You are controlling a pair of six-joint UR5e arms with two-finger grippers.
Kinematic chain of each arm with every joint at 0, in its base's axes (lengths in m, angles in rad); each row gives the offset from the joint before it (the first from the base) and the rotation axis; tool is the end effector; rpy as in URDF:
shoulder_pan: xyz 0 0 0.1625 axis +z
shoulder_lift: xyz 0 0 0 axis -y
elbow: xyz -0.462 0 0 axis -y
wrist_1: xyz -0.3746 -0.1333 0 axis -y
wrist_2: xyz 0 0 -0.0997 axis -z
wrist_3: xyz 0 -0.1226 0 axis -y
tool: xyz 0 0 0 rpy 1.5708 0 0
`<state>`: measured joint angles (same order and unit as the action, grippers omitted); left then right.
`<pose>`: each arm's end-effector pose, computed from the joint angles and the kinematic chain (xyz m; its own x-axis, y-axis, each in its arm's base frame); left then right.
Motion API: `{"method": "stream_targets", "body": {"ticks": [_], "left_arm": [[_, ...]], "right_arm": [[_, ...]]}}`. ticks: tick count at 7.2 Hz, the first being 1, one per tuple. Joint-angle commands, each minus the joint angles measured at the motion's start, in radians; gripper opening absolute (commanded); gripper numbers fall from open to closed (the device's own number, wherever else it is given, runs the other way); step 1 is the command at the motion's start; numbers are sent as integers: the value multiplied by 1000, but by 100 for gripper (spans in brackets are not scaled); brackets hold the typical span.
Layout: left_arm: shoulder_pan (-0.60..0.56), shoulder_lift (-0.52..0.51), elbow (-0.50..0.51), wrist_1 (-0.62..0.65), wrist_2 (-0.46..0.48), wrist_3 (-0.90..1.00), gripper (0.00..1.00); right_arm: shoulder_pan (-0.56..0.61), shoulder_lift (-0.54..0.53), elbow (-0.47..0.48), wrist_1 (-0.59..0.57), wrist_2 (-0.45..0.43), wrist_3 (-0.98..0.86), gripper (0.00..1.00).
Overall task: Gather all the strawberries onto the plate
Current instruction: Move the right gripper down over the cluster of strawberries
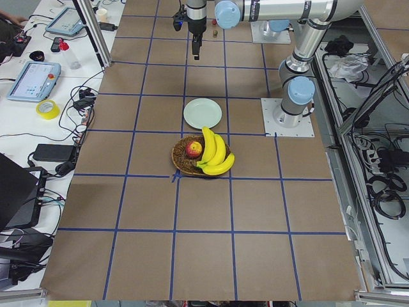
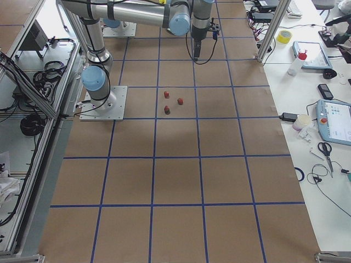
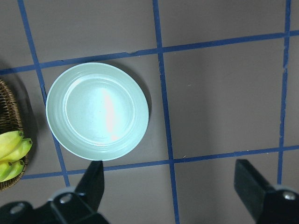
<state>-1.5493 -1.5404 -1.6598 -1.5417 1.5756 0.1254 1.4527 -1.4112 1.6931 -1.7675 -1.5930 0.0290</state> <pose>-0.1229 -0.4587 0.4769 -0.9946 0.1038 -0.0011 0.1037 0.9942 0.0299 0.0681 -0.5339 0.3838 -0.9892 0.1446 0.0246 0.1461 0.9857 0.0844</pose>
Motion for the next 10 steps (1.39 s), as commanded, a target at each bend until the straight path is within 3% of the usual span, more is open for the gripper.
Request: {"method": "stream_targets", "body": {"ticks": [1, 3, 4, 8, 9, 10], "left_arm": [[0, -1, 0, 0, 0, -1, 100], [-2, -1, 2, 0, -3, 0, 100], [-2, -1, 0, 0, -3, -1, 100], [-2, -1, 2, 0, -3, 0, 100], [-14, -1, 2, 0, 0, -1, 100], [-21, -3, 0, 0, 4, 0, 100]], "right_arm": [[-127, -5, 194, -176, 2, -93, 100], [-135, 4, 420, -497, 4, -144, 100], [-133, 9, 477, -579, 49, -150, 100], [-133, 63, 517, -625, 21, -159, 89], [-133, 63, 520, -639, -10, -159, 84], [-133, 66, 522, -641, -19, -168, 73]]}}
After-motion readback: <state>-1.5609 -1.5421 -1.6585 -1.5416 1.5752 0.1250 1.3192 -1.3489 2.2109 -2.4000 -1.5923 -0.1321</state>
